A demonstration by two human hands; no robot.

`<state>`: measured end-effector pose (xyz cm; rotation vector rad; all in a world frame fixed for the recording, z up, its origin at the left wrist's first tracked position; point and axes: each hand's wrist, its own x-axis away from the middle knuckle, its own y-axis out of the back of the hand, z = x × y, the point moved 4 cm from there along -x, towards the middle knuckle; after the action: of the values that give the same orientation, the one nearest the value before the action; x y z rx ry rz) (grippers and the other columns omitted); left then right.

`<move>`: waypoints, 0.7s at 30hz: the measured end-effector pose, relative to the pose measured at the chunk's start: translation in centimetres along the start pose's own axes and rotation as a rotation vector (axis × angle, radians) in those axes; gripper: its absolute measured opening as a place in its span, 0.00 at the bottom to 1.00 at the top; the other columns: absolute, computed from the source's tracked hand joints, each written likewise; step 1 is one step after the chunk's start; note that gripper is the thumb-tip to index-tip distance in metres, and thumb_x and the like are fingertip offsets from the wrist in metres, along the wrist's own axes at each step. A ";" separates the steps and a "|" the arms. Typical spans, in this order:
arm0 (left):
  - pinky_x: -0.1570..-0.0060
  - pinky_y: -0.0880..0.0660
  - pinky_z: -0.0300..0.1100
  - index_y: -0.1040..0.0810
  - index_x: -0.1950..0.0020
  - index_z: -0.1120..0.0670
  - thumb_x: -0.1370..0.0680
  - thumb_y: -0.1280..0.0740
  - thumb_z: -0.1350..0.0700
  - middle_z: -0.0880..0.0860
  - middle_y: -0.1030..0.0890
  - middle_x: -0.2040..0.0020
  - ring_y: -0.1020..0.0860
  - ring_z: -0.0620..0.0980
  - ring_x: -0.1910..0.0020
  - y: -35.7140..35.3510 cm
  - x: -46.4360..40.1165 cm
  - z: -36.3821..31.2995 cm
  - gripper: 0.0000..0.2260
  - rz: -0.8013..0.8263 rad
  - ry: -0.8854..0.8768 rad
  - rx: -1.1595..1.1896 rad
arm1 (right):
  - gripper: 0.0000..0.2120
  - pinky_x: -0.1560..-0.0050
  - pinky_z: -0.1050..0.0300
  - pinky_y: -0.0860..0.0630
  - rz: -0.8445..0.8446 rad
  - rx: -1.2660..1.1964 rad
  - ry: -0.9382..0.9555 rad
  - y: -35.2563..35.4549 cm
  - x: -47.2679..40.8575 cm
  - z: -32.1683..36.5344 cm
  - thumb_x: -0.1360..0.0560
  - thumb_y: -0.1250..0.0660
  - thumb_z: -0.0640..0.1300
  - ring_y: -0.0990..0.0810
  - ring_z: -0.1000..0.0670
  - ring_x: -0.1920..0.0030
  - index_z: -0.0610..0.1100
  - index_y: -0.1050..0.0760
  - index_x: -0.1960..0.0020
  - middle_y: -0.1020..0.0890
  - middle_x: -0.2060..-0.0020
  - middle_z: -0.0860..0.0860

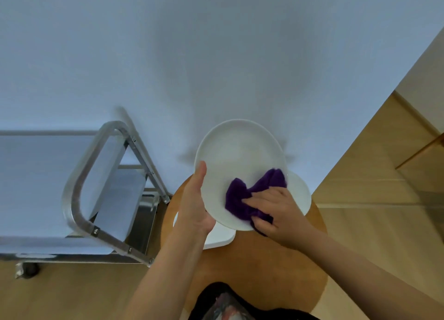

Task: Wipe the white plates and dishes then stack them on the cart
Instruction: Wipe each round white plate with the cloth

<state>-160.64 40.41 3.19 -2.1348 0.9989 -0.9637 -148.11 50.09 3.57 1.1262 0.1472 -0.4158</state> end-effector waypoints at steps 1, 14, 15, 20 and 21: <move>0.35 0.33 0.62 0.28 0.32 0.53 0.30 0.37 0.40 0.60 0.23 0.36 0.26 0.64 0.37 0.1 0.2 -0.1 0.30 0.006 -0.008 -0.015 | 0.15 0.43 0.54 0.30 -0.029 0.117 0.050 0.5 -0.1 -0.4 0.30 0.37 0.46 0.19 0.51 0.51 0.43 0.17 0.49 0.16 0.55 0.51; 0.48 0.23 0.56 0.19 0.42 0.60 0.30 0.34 0.39 0.63 0.18 0.46 0.19 0.62 0.47 0.2 1.0 -0.3 0.28 -0.114 0.108 -0.040 | 0.28 0.29 0.57 0.64 0.529 0.155 0.149 0.3 -0.4 3.9 0.20 0.54 0.61 0.63 0.61 0.27 0.55 0.55 0.23 0.54 0.25 0.59; 0.45 0.25 0.57 0.22 0.39 0.61 0.31 0.32 0.39 0.63 0.19 0.44 0.21 0.63 0.44 0.3 1.2 -0.2 0.30 -0.139 0.130 -0.060 | 0.28 0.29 0.57 0.65 0.558 0.197 0.216 0.2 -0.3 3.8 0.20 0.54 0.60 0.66 0.62 0.28 0.56 0.56 0.23 0.57 0.25 0.59; 0.48 0.23 0.54 0.23 0.37 0.60 0.27 0.35 0.43 0.62 0.21 0.40 0.21 0.61 0.43 -1.1 1.6 0.2 0.26 -0.024 0.182 -0.045 | 0.30 0.34 0.45 0.36 0.271 0.371 0.434 2.1 -3.0 4.2 0.26 0.37 0.59 0.34 0.45 0.29 0.48 0.34 0.28 0.30 0.30 0.47; 0.49 0.22 0.54 0.22 0.37 0.59 0.26 0.35 0.43 0.61 0.21 0.40 0.21 0.60 0.43 -1.6 1.7 0.1 0.25 0.017 0.173 -0.027 | 0.30 0.35 0.44 0.34 0.210 0.377 0.462 2.4 -3.5 4.2 0.28 0.35 0.59 0.32 0.43 0.30 0.47 0.31 0.30 0.28 0.32 0.47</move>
<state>-159.13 39.93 4.89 -2.0886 1.1162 -1.1488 -150.77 48.05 8.54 1.5824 0.3619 0.0146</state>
